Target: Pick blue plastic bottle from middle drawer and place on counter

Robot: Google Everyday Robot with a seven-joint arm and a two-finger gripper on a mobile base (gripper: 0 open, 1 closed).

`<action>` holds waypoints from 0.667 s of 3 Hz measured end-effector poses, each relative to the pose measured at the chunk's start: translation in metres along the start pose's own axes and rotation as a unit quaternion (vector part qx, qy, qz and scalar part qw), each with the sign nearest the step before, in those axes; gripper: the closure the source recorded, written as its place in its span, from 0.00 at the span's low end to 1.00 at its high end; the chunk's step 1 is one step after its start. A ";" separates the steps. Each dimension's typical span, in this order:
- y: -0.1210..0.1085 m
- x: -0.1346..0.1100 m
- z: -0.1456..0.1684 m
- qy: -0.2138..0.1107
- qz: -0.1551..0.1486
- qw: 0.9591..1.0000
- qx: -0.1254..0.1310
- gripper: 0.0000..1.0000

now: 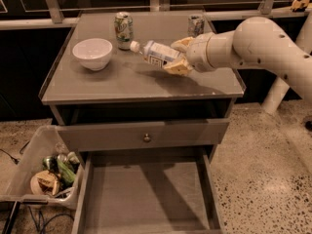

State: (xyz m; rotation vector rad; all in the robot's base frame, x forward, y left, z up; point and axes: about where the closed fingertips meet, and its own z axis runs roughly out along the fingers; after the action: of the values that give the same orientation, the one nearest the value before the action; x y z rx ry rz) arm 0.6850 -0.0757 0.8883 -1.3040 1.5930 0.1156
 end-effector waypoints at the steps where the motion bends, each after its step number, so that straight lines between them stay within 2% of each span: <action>1: -0.012 0.013 0.006 0.003 0.037 0.999 0.003 1.00; 2: -0.012 0.013 0.006 0.003 0.037 0.999 0.003 0.82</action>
Offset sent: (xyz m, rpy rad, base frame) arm 0.0120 -0.0075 -0.0053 0.0341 0.0356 -0.0333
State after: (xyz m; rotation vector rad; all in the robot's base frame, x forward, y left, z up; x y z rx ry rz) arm 0.6999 -0.0855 0.8819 -1.2409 1.6467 0.1525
